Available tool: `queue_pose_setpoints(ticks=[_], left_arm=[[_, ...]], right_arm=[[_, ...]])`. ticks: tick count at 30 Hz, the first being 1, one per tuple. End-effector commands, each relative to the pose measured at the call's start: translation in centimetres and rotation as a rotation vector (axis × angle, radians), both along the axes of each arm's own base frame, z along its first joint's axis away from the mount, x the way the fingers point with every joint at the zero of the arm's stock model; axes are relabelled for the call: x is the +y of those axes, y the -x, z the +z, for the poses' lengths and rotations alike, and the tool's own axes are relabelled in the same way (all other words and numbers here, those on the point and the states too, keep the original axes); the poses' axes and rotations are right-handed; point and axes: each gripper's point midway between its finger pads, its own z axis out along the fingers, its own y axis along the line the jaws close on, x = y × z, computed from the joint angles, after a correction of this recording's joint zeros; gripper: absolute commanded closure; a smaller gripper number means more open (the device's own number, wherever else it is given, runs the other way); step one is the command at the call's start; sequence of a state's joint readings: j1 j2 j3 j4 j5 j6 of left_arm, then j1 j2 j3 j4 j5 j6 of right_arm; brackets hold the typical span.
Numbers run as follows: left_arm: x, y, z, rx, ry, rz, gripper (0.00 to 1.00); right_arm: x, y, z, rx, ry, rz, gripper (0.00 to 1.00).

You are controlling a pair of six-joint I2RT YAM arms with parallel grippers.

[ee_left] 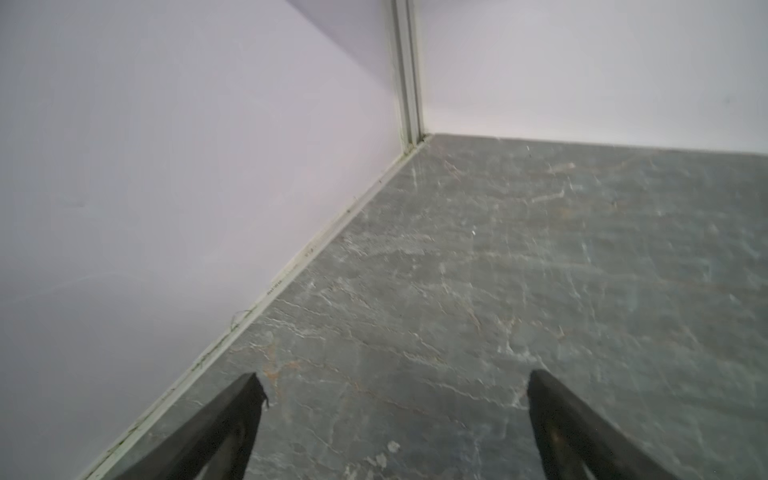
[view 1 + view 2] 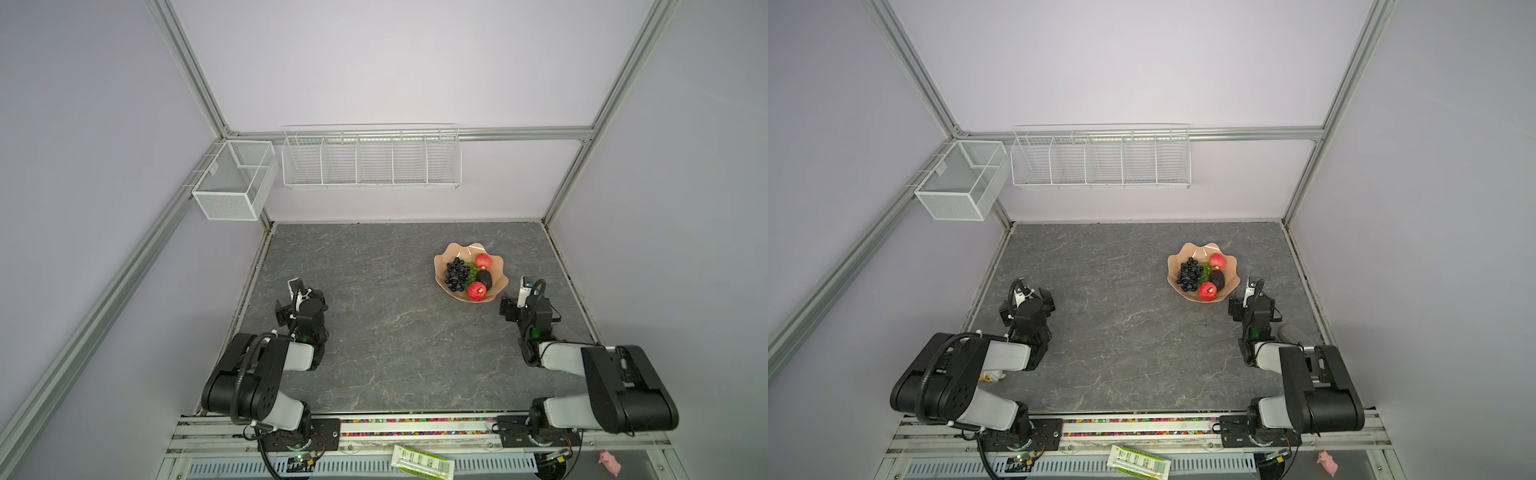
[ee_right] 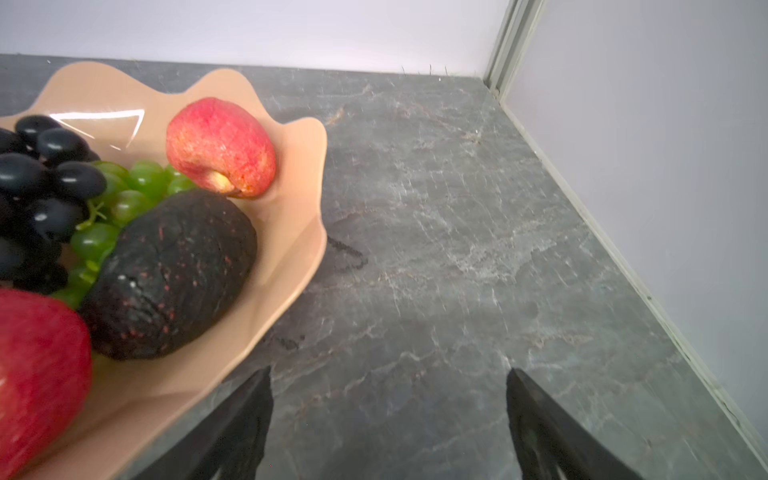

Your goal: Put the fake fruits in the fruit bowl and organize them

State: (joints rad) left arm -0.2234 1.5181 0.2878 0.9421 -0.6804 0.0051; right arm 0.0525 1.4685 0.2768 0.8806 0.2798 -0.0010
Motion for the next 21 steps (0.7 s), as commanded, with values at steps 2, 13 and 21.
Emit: queue_pose_setpoints(ticks=[2,13,21], left_arm=[[-1.0,-1.6,3.0,-0.114,0.053,-0.102,0.01],[-0.6,-3.5,1.4,-0.047,0.086,-0.132,0.01],[-0.6,-3.6,1.5,-0.065,0.082,-0.137,0.01]], right_arm=[[0.7,-1.5,2.5,-0.16,0.016,0.061,0.11],[0.9,-2.9,1.5,-0.042,-0.005,0.08,0.11],[0.8,-3.0,1.5,-0.042,-0.003,0.078,0.11]])
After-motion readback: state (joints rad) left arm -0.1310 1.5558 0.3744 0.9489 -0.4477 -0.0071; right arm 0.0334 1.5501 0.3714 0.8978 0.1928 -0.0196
